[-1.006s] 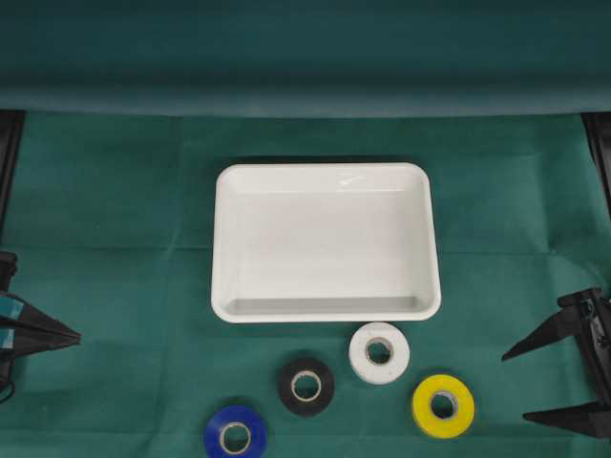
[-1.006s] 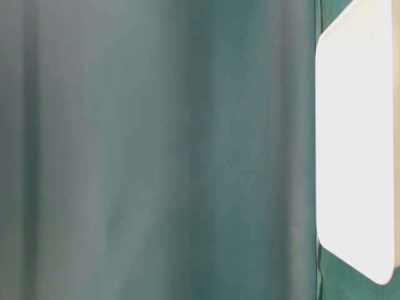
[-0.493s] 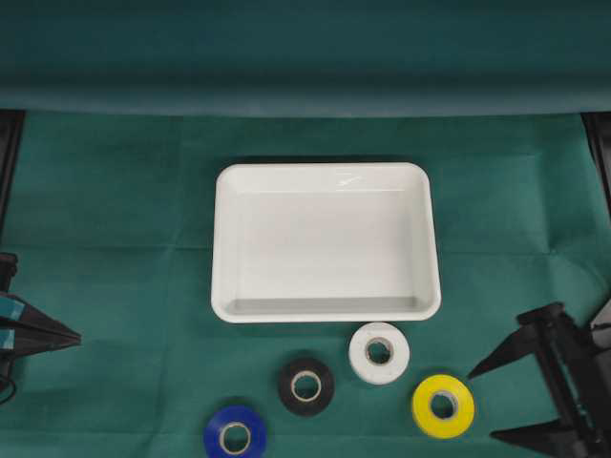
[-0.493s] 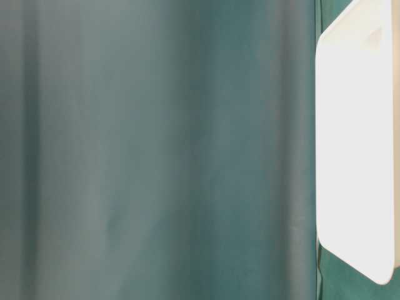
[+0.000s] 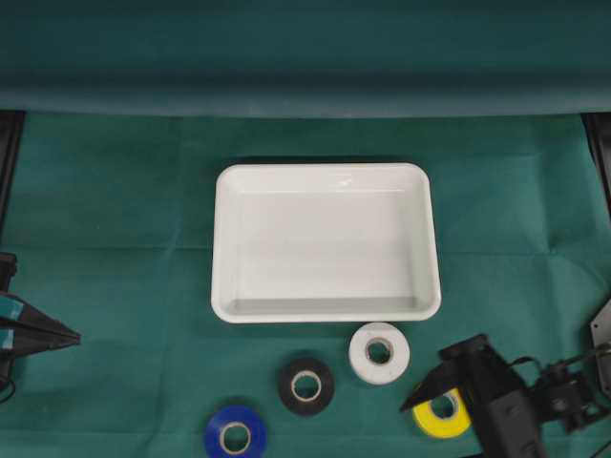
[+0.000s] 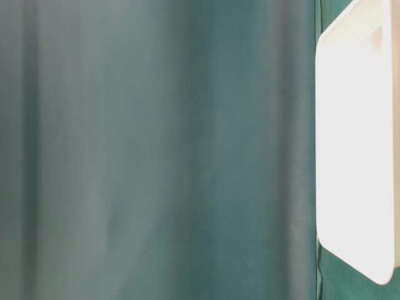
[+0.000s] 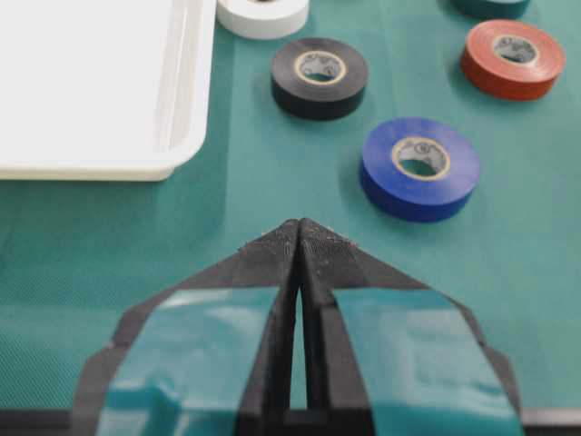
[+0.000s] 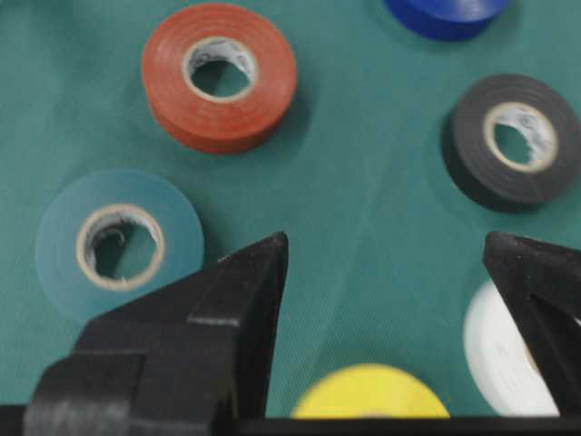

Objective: Put the tape into the white case with the right arm.
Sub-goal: 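Move the right gripper down onto the red tape roll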

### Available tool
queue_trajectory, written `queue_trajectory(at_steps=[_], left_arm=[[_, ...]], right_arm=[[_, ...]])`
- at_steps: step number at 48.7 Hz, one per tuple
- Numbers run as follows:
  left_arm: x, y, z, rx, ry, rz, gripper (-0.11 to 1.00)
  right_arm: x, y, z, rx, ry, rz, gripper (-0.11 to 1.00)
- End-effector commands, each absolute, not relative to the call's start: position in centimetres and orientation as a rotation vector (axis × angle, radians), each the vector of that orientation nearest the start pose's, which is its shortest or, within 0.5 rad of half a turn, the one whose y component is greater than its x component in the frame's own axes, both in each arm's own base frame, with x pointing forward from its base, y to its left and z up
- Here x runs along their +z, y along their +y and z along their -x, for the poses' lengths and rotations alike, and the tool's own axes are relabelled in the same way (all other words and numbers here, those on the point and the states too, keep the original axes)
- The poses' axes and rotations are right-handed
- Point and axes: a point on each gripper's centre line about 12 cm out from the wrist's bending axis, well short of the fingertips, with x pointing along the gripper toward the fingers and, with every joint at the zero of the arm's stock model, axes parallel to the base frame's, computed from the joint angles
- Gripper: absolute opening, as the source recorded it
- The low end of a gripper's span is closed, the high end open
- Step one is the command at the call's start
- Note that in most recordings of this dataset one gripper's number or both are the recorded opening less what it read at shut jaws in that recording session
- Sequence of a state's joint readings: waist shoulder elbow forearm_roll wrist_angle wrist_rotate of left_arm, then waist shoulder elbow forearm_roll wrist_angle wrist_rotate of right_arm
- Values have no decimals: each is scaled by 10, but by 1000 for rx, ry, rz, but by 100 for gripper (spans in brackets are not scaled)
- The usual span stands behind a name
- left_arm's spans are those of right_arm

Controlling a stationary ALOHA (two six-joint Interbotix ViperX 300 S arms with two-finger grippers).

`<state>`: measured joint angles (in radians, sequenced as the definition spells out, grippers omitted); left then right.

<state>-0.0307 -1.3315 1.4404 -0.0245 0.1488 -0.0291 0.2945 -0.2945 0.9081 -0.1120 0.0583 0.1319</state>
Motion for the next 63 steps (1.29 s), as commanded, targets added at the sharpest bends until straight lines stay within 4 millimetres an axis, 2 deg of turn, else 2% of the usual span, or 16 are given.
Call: queue_trajectory(at_steps=[1, 17, 26, 36, 52, 63], left_arm=[[198, -5, -136, -28, 242, 51, 0], [197, -4, -133, -25, 223, 52, 0], [197, -4, -133, -25, 223, 52, 0], [196, -4, -133, -25, 225, 52, 0], [195, -4, -133, -25, 228, 52, 0], [195, -4, -133, -25, 228, 52, 0]], right_arm=[[191, 101, -315, 289, 650, 83, 79], [182, 126, -368, 289, 699, 64, 79], [173, 134, -384, 283, 749, 69, 79], [167, 143, -394, 282, 780, 60, 79], [159, 145, -397, 280, 797, 58, 79], [143, 147, -406, 274, 825, 59, 79]])
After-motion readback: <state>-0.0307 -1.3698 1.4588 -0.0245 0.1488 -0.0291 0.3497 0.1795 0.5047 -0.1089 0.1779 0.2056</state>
